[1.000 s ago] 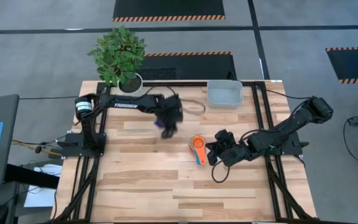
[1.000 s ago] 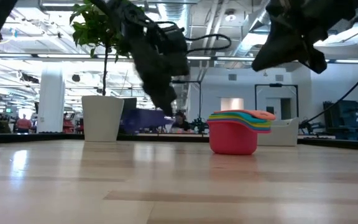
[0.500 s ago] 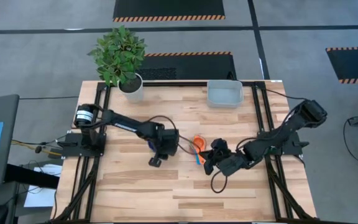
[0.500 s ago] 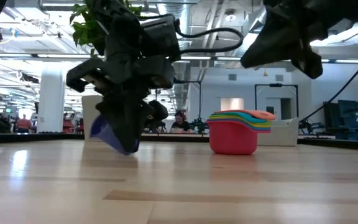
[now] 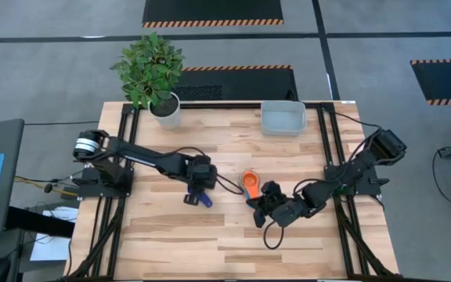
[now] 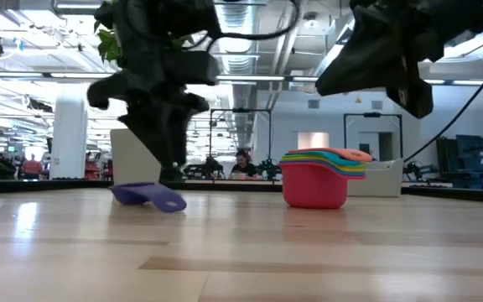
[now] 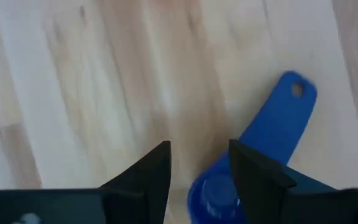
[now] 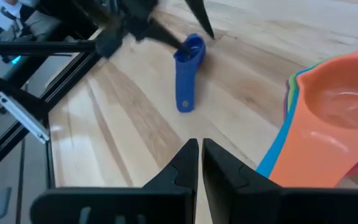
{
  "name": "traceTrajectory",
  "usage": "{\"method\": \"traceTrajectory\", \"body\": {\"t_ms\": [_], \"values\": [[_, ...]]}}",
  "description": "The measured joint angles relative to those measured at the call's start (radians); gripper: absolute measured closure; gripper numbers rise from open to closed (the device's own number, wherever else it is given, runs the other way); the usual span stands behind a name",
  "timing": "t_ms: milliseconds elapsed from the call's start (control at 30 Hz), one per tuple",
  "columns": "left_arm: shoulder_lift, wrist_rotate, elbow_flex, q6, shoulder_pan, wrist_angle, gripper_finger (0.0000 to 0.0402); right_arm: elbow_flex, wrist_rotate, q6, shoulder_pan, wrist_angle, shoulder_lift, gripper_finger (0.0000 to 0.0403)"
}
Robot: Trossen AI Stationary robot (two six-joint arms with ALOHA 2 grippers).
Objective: Nest measuring cups in basket
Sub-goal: Stack the dark blue measuring cup on top of the orange measuring cup
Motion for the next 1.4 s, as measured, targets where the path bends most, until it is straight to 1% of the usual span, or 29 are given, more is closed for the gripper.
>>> {"method": "traceTrajectory", "body": {"t_ms": [167, 267, 400, 500, 567, 667, 800, 867, 1000, 1100, 1233, 1400], "values": [[-0.095, 0.006, -0.128, -0.001, 0.042, 0.011, 0.0260, 0.000, 0.003, -0.001, 0.025, 0.007, 0.000, 0.0356], [-0.136, 0.014, -0.211, 0.000, 0.074, 0.073, 0.0267, 0.000, 0.003, -0.001, 0.031, 0.008, 0.000, 0.0356], [-0.143, 0.054, -0.287, 0.016, 0.102, 0.165, 0.0274, 0.000, 0.006, -0.002, 0.030, 0.011, 0.000, 0.0356], [-0.136, 0.083, -0.315, 0.035, 0.105, 0.219, 0.0281, 0.000, 0.008, -0.003, 0.027, 0.012, 0.000, 0.0356], [-0.135, 0.093, -0.322, 0.038, 0.105, 0.225, 0.0289, 0.000, 0.008, -0.002, 0.023, 0.013, 0.000, 0.0356], [-0.135, 0.094, -0.324, 0.030, 0.105, 0.232, 0.0315, 0.000, 0.008, -0.002, 0.021, 0.013, 0.000, 0.0356], [-0.135, 0.094, -0.324, 0.014, 0.105, 0.238, 0.0378, 0.000, 0.009, -0.002, 0.021, 0.013, 0.000, 0.0356], [-0.135, 0.096, -0.324, 0.004, 0.105, 0.255, 0.0392, 0.000, 0.008, -0.003, 0.021, 0.013, 0.000, 0.0356], [-0.135, 0.096, -0.281, 0.018, 0.105, 0.251, 0.0397, 0.000, 0.012, -0.011, 0.037, 0.002, -0.015, 0.0356], [-0.135, 0.096, -0.213, 0.045, 0.105, 0.252, 0.0399, 0.000, 0.038, -0.039, 0.065, 0.001, -0.048, 0.0356], [-0.135, 0.096, -0.090, 0.091, 0.105, 0.265, 0.0400, 0.000, 0.137, -0.084, 0.130, -0.010, -0.101, 0.0356], [-0.087, 0.112, 0.062, 0.178, 0.105, 0.276, 0.0401, 0.000, 0.313, -0.101, 0.230, -0.080, -0.146, 0.0356]]}}
